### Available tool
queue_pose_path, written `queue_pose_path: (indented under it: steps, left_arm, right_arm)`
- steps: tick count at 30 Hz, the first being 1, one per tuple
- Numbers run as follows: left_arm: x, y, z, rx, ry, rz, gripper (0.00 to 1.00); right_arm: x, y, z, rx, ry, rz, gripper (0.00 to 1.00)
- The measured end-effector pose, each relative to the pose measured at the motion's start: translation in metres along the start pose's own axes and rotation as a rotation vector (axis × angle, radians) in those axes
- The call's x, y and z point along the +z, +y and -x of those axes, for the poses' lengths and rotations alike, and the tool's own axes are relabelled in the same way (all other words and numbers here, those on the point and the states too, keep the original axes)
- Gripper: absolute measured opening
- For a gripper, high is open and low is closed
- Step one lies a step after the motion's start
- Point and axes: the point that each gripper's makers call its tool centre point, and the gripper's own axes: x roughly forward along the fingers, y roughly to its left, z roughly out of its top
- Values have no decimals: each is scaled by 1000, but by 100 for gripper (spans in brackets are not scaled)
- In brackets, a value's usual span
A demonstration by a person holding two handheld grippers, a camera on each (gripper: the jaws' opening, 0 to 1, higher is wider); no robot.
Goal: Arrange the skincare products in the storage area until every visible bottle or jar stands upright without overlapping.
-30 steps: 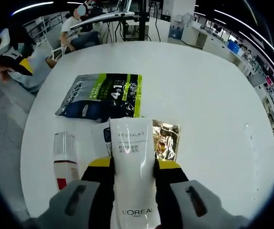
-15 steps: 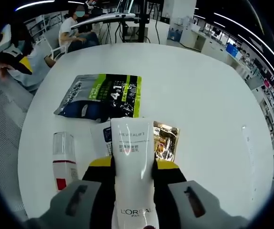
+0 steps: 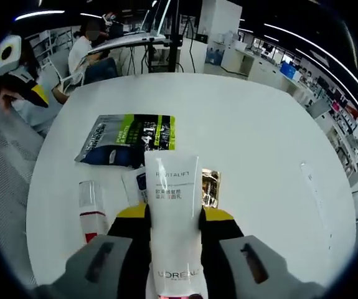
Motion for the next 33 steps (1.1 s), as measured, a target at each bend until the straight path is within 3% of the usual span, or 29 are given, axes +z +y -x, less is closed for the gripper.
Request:
queue_pose_path:
  steps: [33]
  left_arm:
    - [37, -36, -10, -85, -39, -89, 88]
  right_arm:
    - [6, 4, 77, -221, -178, -145, 29]
